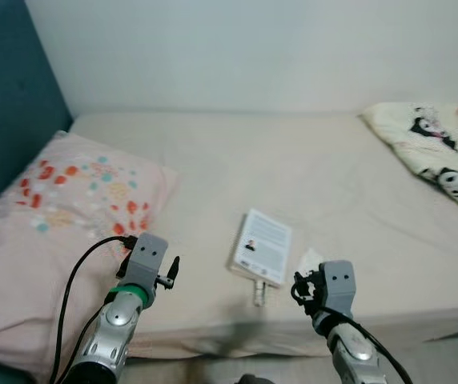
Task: Clean up the room
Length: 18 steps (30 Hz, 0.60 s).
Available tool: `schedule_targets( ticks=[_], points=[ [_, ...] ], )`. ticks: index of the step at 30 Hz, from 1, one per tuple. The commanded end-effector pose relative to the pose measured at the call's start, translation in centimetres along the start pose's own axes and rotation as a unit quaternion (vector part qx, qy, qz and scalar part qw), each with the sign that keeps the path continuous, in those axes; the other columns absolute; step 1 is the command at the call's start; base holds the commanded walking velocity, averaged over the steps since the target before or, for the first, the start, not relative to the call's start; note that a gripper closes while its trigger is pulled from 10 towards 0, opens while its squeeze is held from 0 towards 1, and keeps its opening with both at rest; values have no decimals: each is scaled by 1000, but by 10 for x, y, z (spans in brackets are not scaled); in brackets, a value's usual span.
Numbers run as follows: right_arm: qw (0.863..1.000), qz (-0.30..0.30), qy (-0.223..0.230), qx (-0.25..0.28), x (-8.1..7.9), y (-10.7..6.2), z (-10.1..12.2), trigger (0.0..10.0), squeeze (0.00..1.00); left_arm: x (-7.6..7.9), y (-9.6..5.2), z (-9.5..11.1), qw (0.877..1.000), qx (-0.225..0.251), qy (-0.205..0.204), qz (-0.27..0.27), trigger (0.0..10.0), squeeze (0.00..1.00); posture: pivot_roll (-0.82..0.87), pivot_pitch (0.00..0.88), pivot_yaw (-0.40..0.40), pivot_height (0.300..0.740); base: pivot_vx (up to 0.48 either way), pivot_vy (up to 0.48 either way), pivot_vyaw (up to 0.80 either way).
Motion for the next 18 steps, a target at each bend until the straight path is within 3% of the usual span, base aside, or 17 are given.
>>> schedule_targets(
  ticks=[1,15,18],
  points=[
    [1000,-4,4,-2,1,-3,-4,10000,0,2,-2,-5,1000,-7,3,-3,10000,0,24,42,-24,740,0,480,0],
    [1000,1,5,11,0,-2,0,10000,0,2,0,2,1000,12,9,-1,10000,0,23,45,-20,740,0,432,0],
    [1000,1,5,12,-1,-2,0,10000,0,1,0,7,1000,25,11,1,10000,0,22,45,-19,740,0,0,0]
  ],
)
Point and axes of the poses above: a point about 5 cm out from each wrist's last joint towards the gripper, its own y axis pointing out of the wrist towards the gripper, its own z axis along the axis of the wrist's last joint, x = y × z, the point moved 3 cm from there along y, pointing out of the wrist towards the gripper, and after that the axes turned 14 degrees about y, right-handed, at the moved point
